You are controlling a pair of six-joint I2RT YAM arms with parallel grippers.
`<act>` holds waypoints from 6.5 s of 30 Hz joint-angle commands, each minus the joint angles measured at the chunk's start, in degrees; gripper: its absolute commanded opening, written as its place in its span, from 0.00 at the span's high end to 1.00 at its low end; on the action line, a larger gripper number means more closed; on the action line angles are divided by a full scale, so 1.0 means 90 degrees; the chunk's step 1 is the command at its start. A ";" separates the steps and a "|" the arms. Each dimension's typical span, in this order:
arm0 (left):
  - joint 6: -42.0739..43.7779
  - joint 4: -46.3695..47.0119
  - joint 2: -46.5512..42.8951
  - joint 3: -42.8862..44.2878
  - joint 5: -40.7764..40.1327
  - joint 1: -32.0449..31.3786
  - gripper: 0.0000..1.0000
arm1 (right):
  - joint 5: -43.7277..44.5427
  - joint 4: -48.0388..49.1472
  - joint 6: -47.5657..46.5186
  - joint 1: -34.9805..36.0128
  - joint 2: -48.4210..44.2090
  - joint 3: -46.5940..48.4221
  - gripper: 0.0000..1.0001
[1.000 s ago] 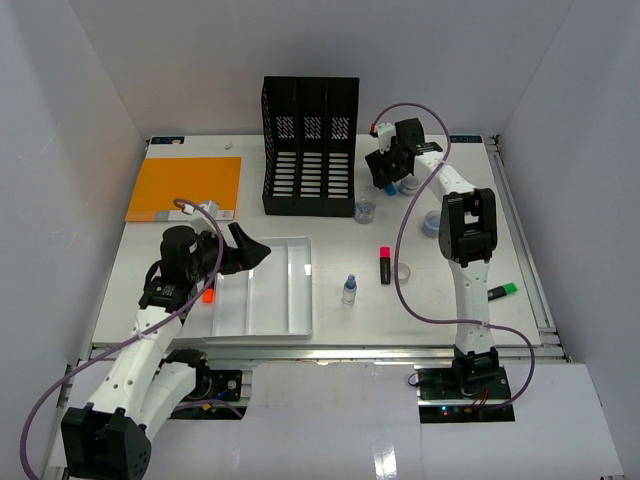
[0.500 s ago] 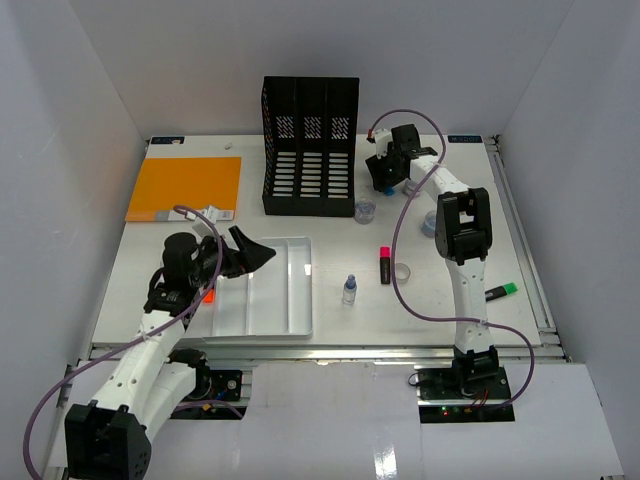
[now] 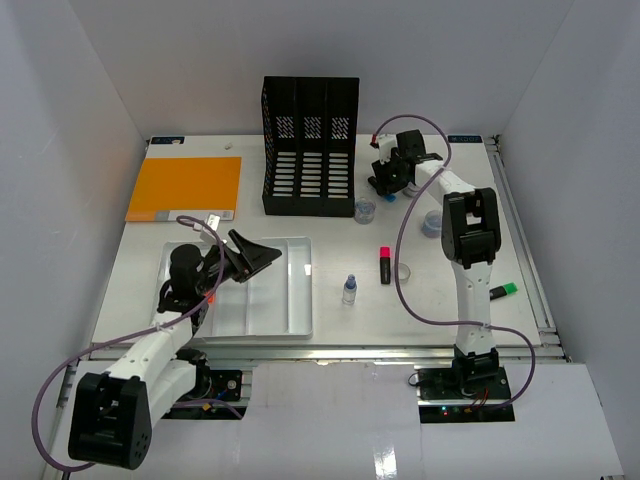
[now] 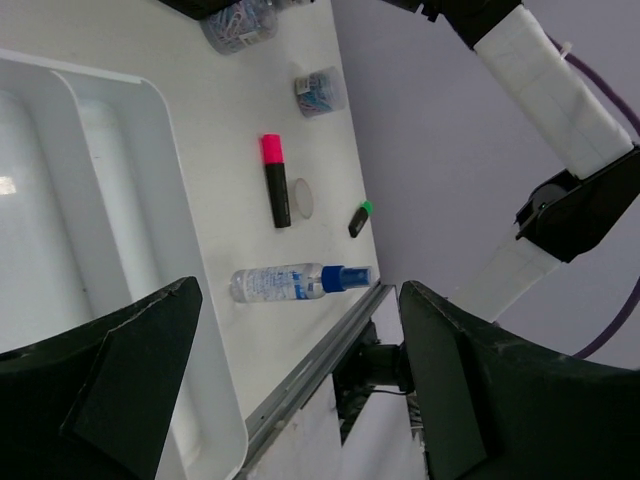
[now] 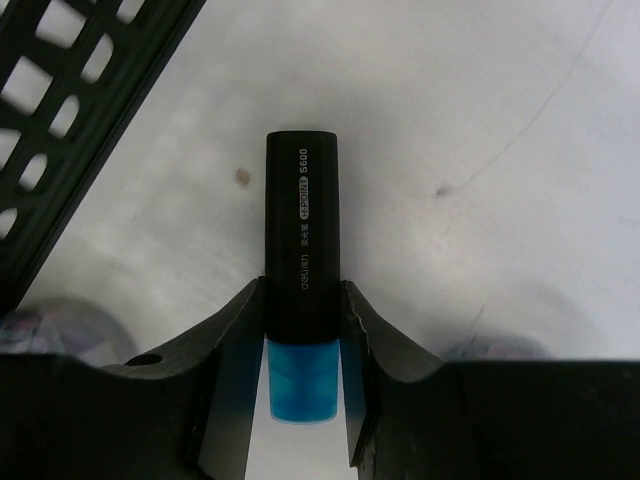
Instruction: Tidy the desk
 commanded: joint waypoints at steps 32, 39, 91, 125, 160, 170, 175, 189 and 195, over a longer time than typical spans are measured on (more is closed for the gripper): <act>-0.0667 0.2849 0.4300 0.3090 -0.1909 -0.2920 0.27 | -0.3450 0.0285 0.1259 0.1176 -0.5795 -0.4367 0.85; -0.0661 0.2758 0.4397 0.3177 -0.1926 -0.2964 0.51 | -0.3286 0.0375 0.1254 0.1310 -0.5820 -0.4344 0.83; 0.5152 -0.6786 0.3190 0.3875 -0.6484 0.0356 0.95 | -0.4765 0.0446 -0.0932 -0.1274 -0.7254 -0.6845 0.10; 0.3409 -0.4674 -0.1068 0.2038 -0.2159 0.0366 0.02 | -0.0824 0.0011 0.1255 0.0241 -0.5630 -0.5948 0.08; 0.1172 -0.1984 -0.1438 0.1013 0.0577 0.0300 0.02 | 0.1144 0.0143 0.2194 0.1466 -0.3388 -0.4924 0.58; 0.1066 -0.0690 -0.0688 0.1057 -0.0269 -0.1405 0.02 | 0.0014 0.0087 0.2147 0.1220 -0.3966 -0.4543 0.75; 0.0940 0.0275 0.0139 0.1090 -0.0818 -0.2146 0.02 | -0.0792 0.0109 0.2079 0.0920 -0.4877 -0.4269 0.80; 0.1711 0.0763 0.2480 0.3198 -0.1919 -0.3156 0.03 | -0.2114 0.0884 0.2860 0.0900 -0.6130 -0.3604 0.81; 0.1740 0.0955 0.3189 0.3798 -0.2105 -0.3474 0.09 | -0.2580 0.1240 0.3376 0.0900 -0.6184 -0.3738 0.81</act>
